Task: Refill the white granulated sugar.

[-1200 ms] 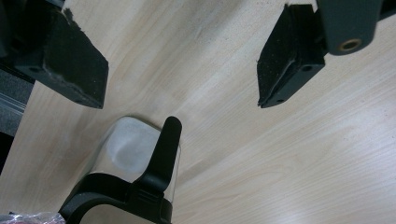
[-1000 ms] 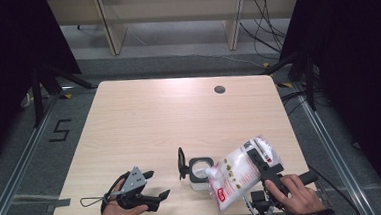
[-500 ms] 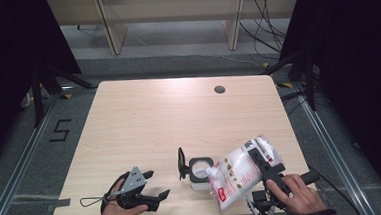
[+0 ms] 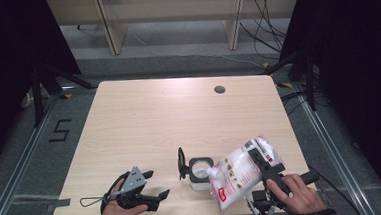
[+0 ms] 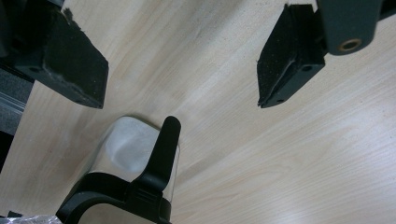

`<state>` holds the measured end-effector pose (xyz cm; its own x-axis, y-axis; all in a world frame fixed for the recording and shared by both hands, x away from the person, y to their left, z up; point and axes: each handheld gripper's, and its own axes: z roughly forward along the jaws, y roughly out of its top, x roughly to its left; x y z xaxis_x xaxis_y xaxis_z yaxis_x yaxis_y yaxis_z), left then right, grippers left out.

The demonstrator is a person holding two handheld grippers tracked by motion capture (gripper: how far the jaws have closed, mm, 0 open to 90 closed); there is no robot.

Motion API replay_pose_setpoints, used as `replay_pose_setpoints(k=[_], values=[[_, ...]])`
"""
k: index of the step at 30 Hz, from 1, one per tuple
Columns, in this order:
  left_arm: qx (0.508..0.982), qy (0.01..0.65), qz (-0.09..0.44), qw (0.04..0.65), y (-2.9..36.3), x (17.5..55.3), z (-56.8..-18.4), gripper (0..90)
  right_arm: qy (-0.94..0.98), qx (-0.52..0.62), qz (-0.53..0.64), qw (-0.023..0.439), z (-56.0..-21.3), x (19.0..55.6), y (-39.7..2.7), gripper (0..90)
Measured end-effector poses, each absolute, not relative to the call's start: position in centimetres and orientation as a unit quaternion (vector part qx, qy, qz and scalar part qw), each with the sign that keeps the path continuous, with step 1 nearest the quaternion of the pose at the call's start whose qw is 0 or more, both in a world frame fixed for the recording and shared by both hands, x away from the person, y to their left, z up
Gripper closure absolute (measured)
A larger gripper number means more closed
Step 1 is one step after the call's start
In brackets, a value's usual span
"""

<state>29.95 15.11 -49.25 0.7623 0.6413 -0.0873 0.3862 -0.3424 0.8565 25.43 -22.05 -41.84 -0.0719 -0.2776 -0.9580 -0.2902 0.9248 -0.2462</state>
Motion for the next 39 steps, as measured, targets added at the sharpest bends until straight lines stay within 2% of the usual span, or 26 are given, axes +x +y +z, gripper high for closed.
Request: replay_pose_setpoints(k=[39], values=[[0.807,0.318,0.133,0.479,15.11,29.94,-49.21,16.1,0.730,-0.193,0.010,0.656,-41.66,25.38,-22.10,47.4]])
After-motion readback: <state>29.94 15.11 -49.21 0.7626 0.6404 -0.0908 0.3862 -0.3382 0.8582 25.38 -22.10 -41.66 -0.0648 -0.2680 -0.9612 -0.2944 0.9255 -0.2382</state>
